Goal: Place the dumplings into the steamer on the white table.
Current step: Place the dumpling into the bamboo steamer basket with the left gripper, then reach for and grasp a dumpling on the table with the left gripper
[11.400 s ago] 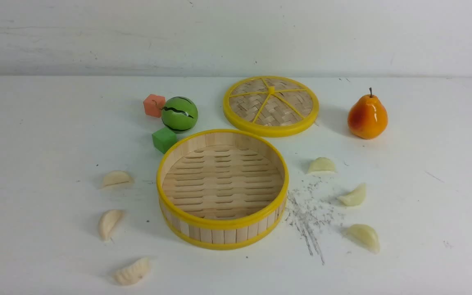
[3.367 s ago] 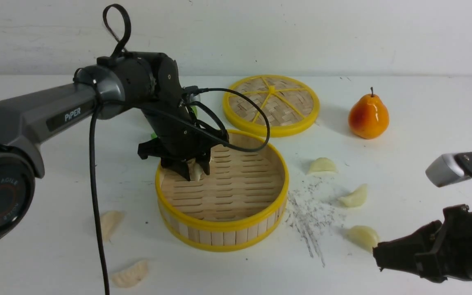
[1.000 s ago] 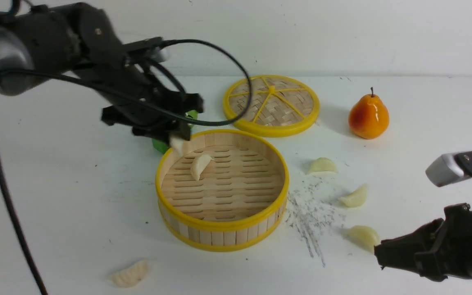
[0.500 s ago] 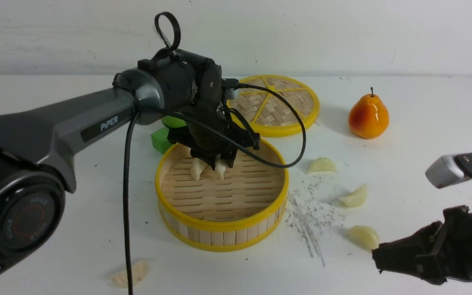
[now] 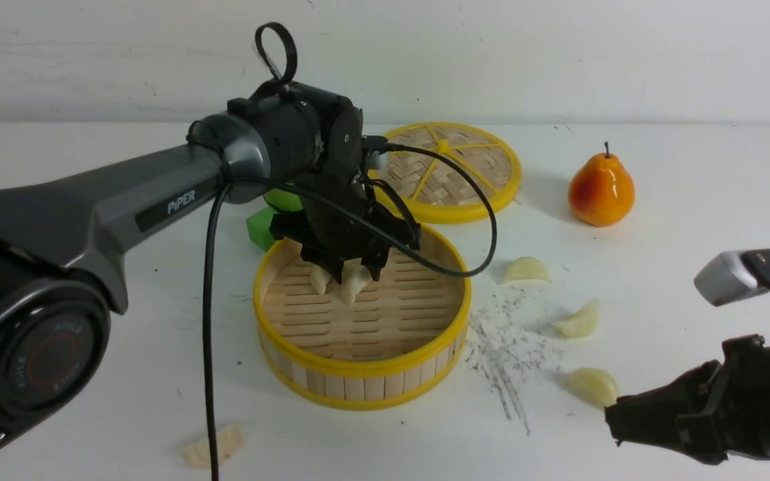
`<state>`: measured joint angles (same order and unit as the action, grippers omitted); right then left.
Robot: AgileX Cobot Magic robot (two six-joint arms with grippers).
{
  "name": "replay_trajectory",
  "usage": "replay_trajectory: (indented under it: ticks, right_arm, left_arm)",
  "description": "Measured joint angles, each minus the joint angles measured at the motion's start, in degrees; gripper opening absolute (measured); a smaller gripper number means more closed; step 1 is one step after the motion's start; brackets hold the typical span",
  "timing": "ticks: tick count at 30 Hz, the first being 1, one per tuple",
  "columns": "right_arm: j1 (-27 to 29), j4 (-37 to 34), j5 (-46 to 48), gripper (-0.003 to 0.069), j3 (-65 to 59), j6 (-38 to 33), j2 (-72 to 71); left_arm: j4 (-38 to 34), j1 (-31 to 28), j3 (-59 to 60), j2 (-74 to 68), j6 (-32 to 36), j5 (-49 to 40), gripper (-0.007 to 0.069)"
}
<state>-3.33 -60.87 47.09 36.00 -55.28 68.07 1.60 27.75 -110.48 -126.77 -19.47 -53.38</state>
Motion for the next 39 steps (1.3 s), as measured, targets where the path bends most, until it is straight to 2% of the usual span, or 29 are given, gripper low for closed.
replay_trajectory:
  ticks: [5,8,12,18,22,28,33,39]
  right_arm:
    - [0.0,0.0,0.0,0.0151,0.0,0.0,0.0]
    - [0.0,-0.1,0.0,0.0157,0.0,0.0,0.0]
    - [0.0,-0.1,0.0,0.0159,0.0,0.0,0.0]
    - [0.0,-0.1,0.0,0.0167,0.0,0.0,0.0]
    - [0.0,-0.1,-0.1,0.0167,0.0,0.0,0.0]
    - [0.0,-0.5,-0.2,0.0167,0.0,0.0,0.0]
    - [0.0,-1.0,-0.2,0.0167,0.0,0.0,0.0]
    - [0.0,-1.1,-0.2,0.0170,0.0,0.0,0.0]
  left_arm:
    - [0.0,0.0,-1.6,5.1,2.5,-3.0,0.0340]
    - [1.1,-0.2,-2.0,12.5,6.0,-8.3,0.0295]
    - [1.7,-1.7,-2.1,18.8,6.8,-14.4,0.0254]
    - [-0.2,-5.4,12.6,28.2,8.3,-17.0,0.0234]
    - [-4.3,-5.1,31.9,34.1,12.5,-11.9,0.0237]
    - [-3.8,-5.1,48.3,34.0,24.3,2.0,0.0241]
    - [-3.6,-5.2,50.1,30.2,25.6,8.9,0.0247]
    - [-4.2,-5.2,50.1,25.2,25.6,6.5,0.0248]
